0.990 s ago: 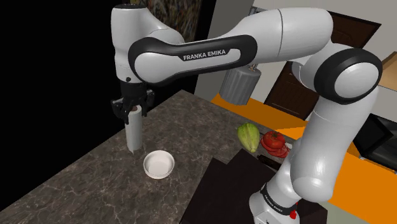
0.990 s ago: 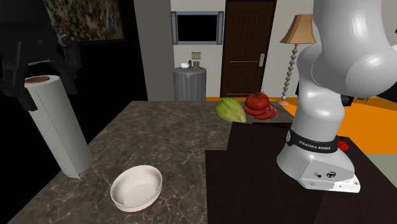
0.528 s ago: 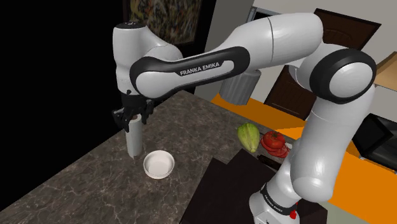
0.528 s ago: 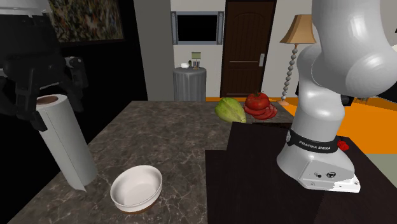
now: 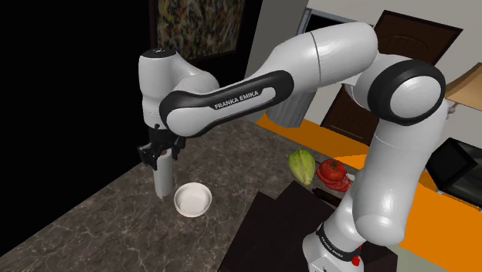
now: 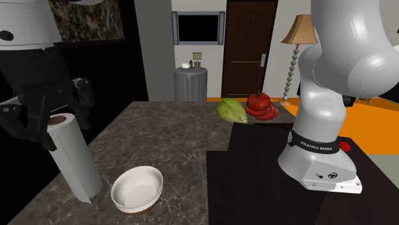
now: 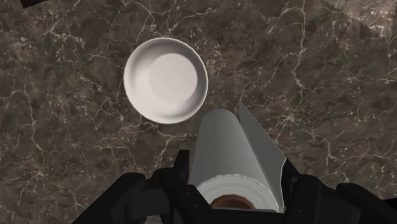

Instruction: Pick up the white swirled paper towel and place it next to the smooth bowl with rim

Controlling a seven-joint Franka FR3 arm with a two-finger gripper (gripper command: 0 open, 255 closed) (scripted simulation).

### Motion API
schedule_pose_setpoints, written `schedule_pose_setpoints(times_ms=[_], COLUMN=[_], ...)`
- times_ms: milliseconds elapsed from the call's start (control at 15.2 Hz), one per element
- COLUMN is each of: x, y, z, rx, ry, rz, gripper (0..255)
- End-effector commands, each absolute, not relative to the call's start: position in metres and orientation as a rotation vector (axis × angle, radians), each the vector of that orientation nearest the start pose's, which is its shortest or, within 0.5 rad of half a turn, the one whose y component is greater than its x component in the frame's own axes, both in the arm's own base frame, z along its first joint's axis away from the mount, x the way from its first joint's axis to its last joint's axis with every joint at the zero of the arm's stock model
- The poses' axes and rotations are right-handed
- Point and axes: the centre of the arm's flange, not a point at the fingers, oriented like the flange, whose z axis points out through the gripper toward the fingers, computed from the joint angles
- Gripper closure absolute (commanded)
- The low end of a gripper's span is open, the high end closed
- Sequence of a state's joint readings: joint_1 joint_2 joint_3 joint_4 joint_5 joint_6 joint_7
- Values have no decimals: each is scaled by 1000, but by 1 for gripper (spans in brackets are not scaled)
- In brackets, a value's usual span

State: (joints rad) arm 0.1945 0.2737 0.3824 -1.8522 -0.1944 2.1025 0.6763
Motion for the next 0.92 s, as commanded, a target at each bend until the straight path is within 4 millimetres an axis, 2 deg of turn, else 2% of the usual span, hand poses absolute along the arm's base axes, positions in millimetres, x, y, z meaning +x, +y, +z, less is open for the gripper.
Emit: schedule_pose_setpoints(times_ms=[0,858], x=[532,532], y=[318,318], z=[374,305], rx=[-3194,-3194], ry=[21,21], rz=[-63,-63], gripper=[255,255])
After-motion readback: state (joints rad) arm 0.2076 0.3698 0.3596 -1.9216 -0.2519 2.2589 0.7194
